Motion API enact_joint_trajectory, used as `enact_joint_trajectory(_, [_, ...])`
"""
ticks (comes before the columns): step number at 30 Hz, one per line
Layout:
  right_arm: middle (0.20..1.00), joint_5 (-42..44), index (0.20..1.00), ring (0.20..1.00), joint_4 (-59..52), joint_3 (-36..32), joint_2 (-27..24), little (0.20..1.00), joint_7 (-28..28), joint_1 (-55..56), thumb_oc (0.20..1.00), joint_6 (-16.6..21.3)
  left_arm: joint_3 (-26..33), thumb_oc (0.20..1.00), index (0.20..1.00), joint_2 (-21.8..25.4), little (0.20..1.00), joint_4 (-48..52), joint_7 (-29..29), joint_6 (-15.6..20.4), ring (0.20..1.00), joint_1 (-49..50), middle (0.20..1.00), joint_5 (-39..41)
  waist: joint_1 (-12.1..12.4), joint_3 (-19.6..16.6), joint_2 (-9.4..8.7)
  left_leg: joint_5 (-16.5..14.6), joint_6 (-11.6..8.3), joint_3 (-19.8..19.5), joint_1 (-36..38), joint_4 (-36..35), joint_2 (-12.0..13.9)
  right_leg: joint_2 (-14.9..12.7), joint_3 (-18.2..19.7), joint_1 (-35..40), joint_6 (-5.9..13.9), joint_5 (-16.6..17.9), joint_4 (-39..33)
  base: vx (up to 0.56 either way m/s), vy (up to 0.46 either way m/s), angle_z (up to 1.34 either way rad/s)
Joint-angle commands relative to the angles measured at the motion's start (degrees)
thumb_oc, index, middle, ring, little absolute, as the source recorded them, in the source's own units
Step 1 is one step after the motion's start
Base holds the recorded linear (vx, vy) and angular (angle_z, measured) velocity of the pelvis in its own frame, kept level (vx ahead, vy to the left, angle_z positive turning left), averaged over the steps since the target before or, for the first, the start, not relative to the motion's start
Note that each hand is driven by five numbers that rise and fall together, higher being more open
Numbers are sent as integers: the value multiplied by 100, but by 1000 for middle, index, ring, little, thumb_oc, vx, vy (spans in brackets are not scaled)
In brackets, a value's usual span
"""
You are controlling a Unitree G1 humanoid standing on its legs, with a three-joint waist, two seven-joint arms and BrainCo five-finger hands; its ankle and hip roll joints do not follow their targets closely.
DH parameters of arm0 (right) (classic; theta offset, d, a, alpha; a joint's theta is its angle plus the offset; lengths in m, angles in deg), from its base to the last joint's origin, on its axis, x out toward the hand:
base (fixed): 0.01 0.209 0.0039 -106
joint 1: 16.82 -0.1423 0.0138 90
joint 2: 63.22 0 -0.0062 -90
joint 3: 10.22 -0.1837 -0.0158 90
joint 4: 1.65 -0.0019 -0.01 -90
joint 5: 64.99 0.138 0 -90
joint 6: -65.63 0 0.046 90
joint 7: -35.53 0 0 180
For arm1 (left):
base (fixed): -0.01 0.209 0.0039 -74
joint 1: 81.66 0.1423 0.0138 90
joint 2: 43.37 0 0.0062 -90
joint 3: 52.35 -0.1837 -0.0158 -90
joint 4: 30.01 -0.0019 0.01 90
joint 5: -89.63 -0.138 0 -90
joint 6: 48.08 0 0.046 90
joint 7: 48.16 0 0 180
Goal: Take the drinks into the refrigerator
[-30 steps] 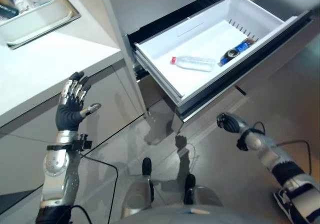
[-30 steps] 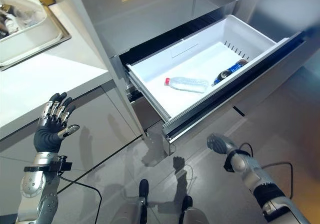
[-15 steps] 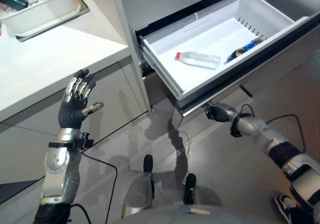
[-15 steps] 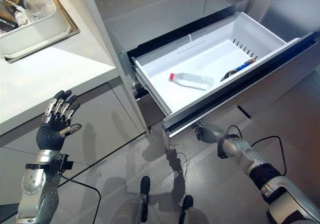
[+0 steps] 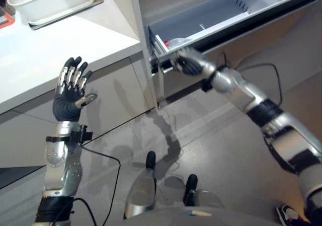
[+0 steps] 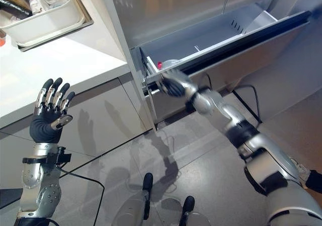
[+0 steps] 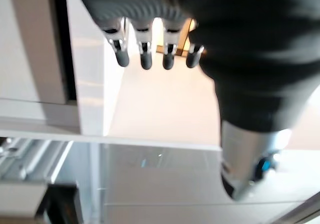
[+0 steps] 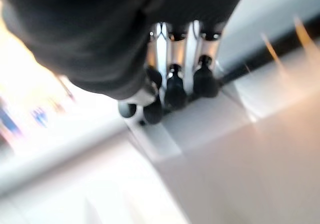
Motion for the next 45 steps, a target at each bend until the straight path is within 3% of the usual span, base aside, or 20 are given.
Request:
enact_joint_trajectory(1, [200, 315, 200, 200, -331, 75, 226, 200, 113, -302, 200, 242, -42, 1000, 1000, 273, 1000, 620, -62, 379, 1000, -8, 1000, 35, 67, -113, -315, -807, 318, 208, 248, 438, -379, -4, 288, -199, -72, 4, 53, 0, 0, 0])
enact_joint_trajectory(8, [200, 693, 200, 200, -854, -415, 104, 200, -221, 1829, 200, 309, 51, 1000, 1000, 105, 1000, 541, -204, 334, 1000, 122, 1000, -274, -174, -19, -253, -814, 332, 279, 270, 452, -349, 10, 367, -220, -58, 6, 104, -18, 13, 0])
enact_joint_trajectory(9, [250, 689, 250, 250, -831, -534, 68, 250, -222, 2177, 250, 336, 64, 1000, 1000, 48, 1000, 522, -227, 331, 1000, 154, 1000, -343, -241, -4, -250, -808, 330, 285, 274, 442, -343, 16, 376, -217, -53, 4, 98, -16, 5, -9])
enact_joint_trajectory(10, [1000, 702, 1000, 1000, -822, -709, 26, 1000, -208, 2587, 1000, 366, 55, 1000, 1000, 14, 1000, 495, -246, 331, 1000, 203, 1000, -409, -292, -17, -245, -804, 329, 284, 286, 429, -340, 20, 372, -211, -51, 1, 97, -21, 4, -11])
enact_joint_trajectory(12, [1000, 696, 1000, 1000, -688, -1144, -127, 1000, -164, 3633, 1000, 434, 99, 1000, 1000, -4, 1000, 412, -279, 349, 1000, 310, 1000, -643, -482, -12, -235, -794, 317, 297, 313, 409, -312, 37, 396, -214, -54, -10, 111, -14, 0, -8])
enact_joint_trajectory(17, [1000, 913, 1000, 1000, -746, -1887, -205, 1000, -214, 5008, 1000, 559, 75, 1000, 1000, 15, 1000, 200, -252, 345, 1000, 504, 1000, -914, -706, -62, -226, -776, 285, 297, 385, 365, -274, 76, 395, -198, -65, -52, 133, -2, -19, -8])
enact_joint_trajectory(20, [1000, 1205, 1000, 1000, -762, -2309, -102, 1000, -278, 5620, 1000, 622, 65, 1000, 1000, -12, 1000, 89, -194, 334, 1000, 639, 1000, -940, -815, -73, -219, -768, 272, 300, 436, 355, -248, 95, 385, -185, -72, -84, 196, 5, -24, -4])
enact_joint_trajectory(22, [1000, 1773, 1000, 1000, -754, -3045, 151, 1000, -345, 6555, 1000, 717, -27, 1000, 1000, -90, 1000, -229, -129, 257, 1000, 930, 1000, -1073, -1017, -115, -214, -743, 235, 329, 541, 336, -192, 139, 368, -127, -100, -144, 301, -2, -54, -2])
enact_joint_trajectory(24, [1000, 1821, 1000, 1000, -748, -3189, 175, 1000, -361, 6755, 1000, 724, -73, 1000, 1000, -122, 1000, -344, -87, 232, 1000, 1016, 1000, -1079, -1042, -135, -206, -735, 220, 329, 567, 325, -184, 150, 353, -89, -105, -148, 276, -20, -53, -6])
enact_joint_trajectory(32, [1000, 2026, 1000, 1000, 17, -3616, 240, 1000, -318, 7372, 1000, 713, -525, 1000, 1000, -255, 1000, -2379, -71, 60, 1000, 1322, 1000, -1775, -1096, -173, -163, -528, 28, 208, 596, 466, -41, 317, 172, 283, -250, -285, 170, -39, -101, 4])
enact_joint_trajectory(38, [1000, 2165, 1000, 1000, 433, -3504, 264, 1000, -118, 7195, 1000, 762, -959, 1000, 1000, -281, 1000, -4063, -595, 50, 1000, 1079, 1000, -2902, -1013, -135, -89, -113, -210, 53, 290, 555, 106, 361, -51, 350, -327, -292, 92, -116, -113, 33])
enact_joint_trajectory(39, [1000, 2185, 1000, 1000, 610, -3447, 301, 1000, -78, 7126, 1000, 753, -1008, 1000, 1000, -330, 1000, -4399, -666, 54, 1000, 998, 1000, -3012, -996, -140, -97, -133, -222, -1, 267, 574, 111, 339, -67, 316, -319, -282, 94, -155, -78, 36])
enact_joint_trajectory(41, [1000, 2119, 1000, 1000, 929, -3269, 319, 1000, 3, 6954, 1000, 707, -1090, 1000, 1000, -460, 1000, -5133, -810, -5, 1000, 805, 1000, -3232, -951, -137, -172, -492, -204, -326, 341, 938, -89, 255, -28, 279, -289, -232, 78, -144, -75, 25])
enact_joint_trajectory(45, [1000, 1997, 1000, 1000, 1725, -3131, 410, 1000, 179, 6852, 1000, 600, -1080, 1000, 1000, -768, 1000, -6280, -789, -206, 1000, 635, 1000, -3282, -1057, -321, -245, -1302, -63, -207, 781, 1355, -247, 92, -61, 244, -220, -75, -46, -110, 14, 32])
